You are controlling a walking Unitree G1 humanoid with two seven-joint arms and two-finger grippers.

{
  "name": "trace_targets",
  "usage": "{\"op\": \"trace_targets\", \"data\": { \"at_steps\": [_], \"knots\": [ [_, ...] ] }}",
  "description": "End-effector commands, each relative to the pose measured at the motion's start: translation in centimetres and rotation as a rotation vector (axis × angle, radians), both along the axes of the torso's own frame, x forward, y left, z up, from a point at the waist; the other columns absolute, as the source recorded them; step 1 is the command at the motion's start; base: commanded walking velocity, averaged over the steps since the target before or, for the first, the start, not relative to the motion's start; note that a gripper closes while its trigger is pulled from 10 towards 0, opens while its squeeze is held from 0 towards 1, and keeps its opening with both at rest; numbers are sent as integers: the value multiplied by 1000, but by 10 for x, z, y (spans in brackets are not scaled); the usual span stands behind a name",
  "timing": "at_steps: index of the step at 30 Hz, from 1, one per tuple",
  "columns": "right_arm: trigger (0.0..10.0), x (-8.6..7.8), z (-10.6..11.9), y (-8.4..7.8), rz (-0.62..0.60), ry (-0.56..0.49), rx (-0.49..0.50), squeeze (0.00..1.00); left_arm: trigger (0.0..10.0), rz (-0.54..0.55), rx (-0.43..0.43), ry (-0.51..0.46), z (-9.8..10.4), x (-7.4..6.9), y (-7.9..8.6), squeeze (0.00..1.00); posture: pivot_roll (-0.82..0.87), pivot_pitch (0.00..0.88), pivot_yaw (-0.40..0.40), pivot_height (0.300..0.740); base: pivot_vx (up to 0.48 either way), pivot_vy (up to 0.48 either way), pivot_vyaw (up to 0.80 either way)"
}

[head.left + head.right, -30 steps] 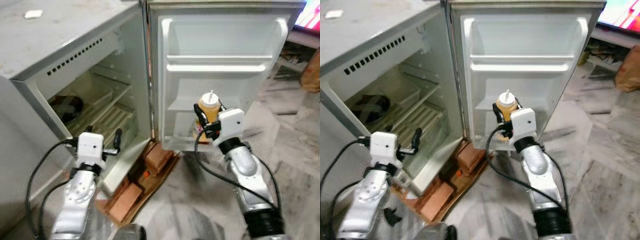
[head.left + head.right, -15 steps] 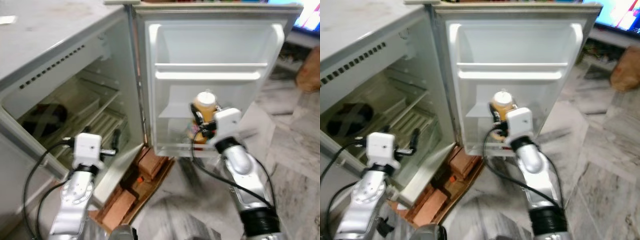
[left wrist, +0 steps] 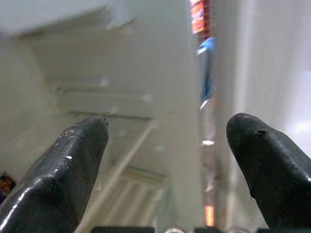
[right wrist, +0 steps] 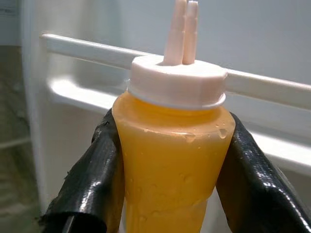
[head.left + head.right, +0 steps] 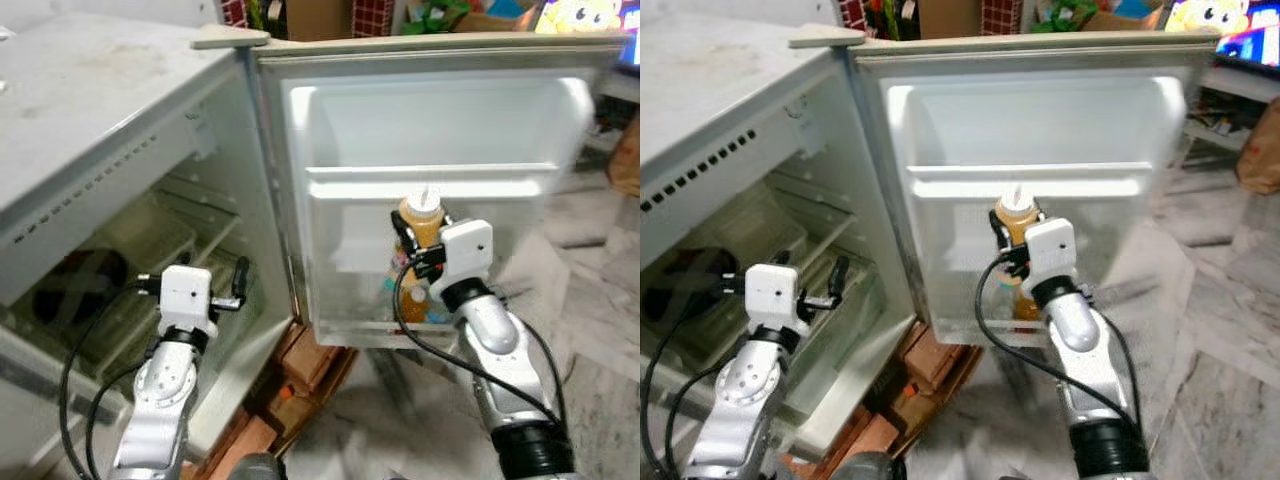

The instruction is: Restocking fridge

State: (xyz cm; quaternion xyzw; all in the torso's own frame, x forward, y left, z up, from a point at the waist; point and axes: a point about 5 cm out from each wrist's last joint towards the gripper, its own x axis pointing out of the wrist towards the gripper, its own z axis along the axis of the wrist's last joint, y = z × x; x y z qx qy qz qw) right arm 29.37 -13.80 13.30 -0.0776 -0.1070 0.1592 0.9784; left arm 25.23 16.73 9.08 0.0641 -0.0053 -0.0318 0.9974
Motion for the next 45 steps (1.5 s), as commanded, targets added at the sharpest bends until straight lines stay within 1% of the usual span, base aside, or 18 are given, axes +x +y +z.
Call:
{"op": "trace_targets", "data": {
  "at_steps": [1, 14, 18, 20, 23, 27, 31, 33, 36, 39, 45],
  "knots": [
    [10000, 0, 4, -3, 0, -14, -2, 0, 10000, -5, -3, 7, -1, 0, -2, 0, 61, 85, 10, 740, 0, 0, 0],
    [10000, -1, 4, -1, 5, -12, -3, 0, 10000, -2, 3, 16, -1, 1, -2, 0, 59, 85, 11, 740, 0, 0, 0],
    [10000, -1, 4, -1, 13, -4, 10, 0, 10000, -3, 5, 18, -1, 1, -3, 0, 58, 86, 11, 740, 0, 0, 0],
    [10000, -2, -2, 3, 36, 41, 18, 0, 10000, -2, 8, 20, -2, 2, -3, 0, 57, 86, 12, 740, 0, 0, 0],
    [10000, -6, -8, 5, 44, 63, 14, 0, 10000, -2, 9, 21, -2, 2, -4, 0, 60, 89, 11, 740, 0, 0, 0],
    [10000, -7, -10, 6, 48, 70, 19, 0, 10000, -2, 12, 23, -2, 2, -4, 0, 61, 91, 12, 740, 0, 0, 0],
    [10000, -13, -20, 12, 127, 147, 36, 0, 10000, -13, 26, 40, -5, 0, -5, 0, 60, 93, 13, 740, 0, 0, 0],
    [10000, -19, -28, 17, 180, 181, 7, 0, 10000, -15, 27, 41, -6, 0, -6, 0, 59, 94, 13, 740, 0, 0, 0],
    [10000, -25, -35, 19, 215, 206, -3, 0, 10000, -16, 28, 41, -5, 1, -6, 0, 60, 93, 13, 740, 0, 0, 0],
    [10000, -28, -38, 21, 234, 229, 8, 0, 10000, -16, 29, 43, -6, 2, -6, 0, 60, 93, 14, 740, 0, 0, 0],
    [10000, -28, -36, 20, 240, 227, 9, 0, 10000, -23, 35, 50, -6, 2, -8, 0, 59, 91, 15, 697, 0, 0, 0]
  ]
}}
